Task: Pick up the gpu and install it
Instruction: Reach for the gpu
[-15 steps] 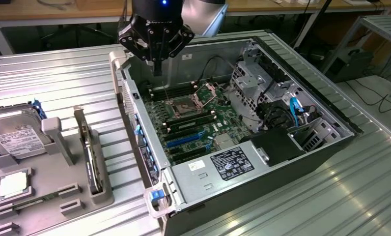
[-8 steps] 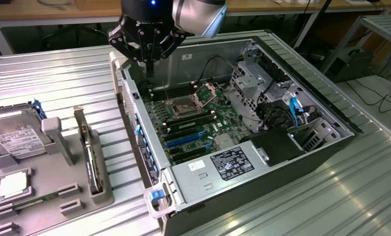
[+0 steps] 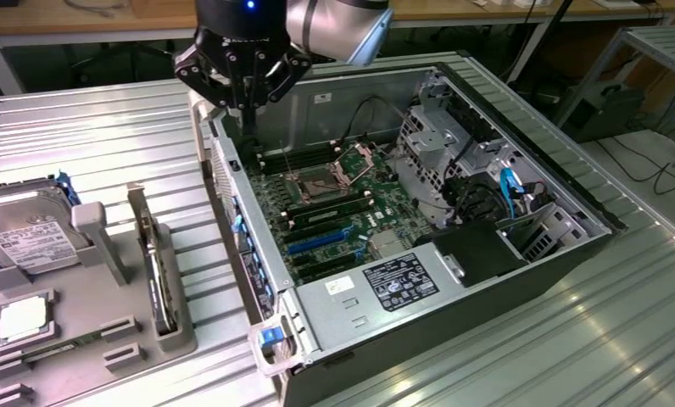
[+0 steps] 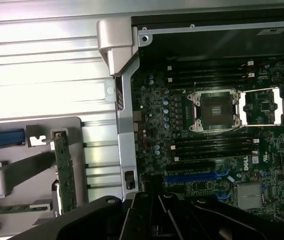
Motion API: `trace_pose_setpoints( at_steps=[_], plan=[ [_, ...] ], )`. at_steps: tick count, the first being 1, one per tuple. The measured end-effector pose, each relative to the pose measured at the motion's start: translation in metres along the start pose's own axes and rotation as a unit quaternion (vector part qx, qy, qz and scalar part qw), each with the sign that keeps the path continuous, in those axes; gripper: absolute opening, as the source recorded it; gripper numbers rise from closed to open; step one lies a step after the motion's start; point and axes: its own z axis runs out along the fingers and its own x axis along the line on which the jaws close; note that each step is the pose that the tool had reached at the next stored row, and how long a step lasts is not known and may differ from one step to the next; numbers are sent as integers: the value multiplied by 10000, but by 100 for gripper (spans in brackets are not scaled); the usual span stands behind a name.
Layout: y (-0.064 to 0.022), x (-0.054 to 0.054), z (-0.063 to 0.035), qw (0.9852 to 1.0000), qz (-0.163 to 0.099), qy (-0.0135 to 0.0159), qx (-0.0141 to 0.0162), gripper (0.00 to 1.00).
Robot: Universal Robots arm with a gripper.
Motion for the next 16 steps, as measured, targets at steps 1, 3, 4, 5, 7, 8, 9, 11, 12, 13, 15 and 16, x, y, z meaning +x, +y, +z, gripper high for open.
trace_pose_setpoints(
  at_steps=[1, 3, 4, 5, 7, 8, 9, 11, 12, 13, 15, 16],
  plan=[
    [-1, 13, -1, 10000, 0, 0, 0, 10],
    [-3, 35, -1, 10000, 0, 0, 0, 10],
    [-4, 47, -1, 10000, 0, 0, 0, 10],
    [-4, 58, -2, 10000, 0, 0, 0, 10],
    [-6, 83, -2, 10000, 0, 0, 0, 10],
    [-7, 94, -3, 10000, 0, 0, 0, 10],
    [-8, 108, -3, 10000, 0, 0, 0, 10],
    [-10, 133, -4, 10000, 0, 0, 1, 10],
    [-11, 146, -5, 10000, 0, 0, 0, 10],
    [-12, 158, -5, 10000, 0, 0, 0, 10],
    [-14, 186, -6, 10000, 0, 0, 0, 10],
    [-15, 205, -6, 10000, 0, 0, 0, 10]
  ],
)
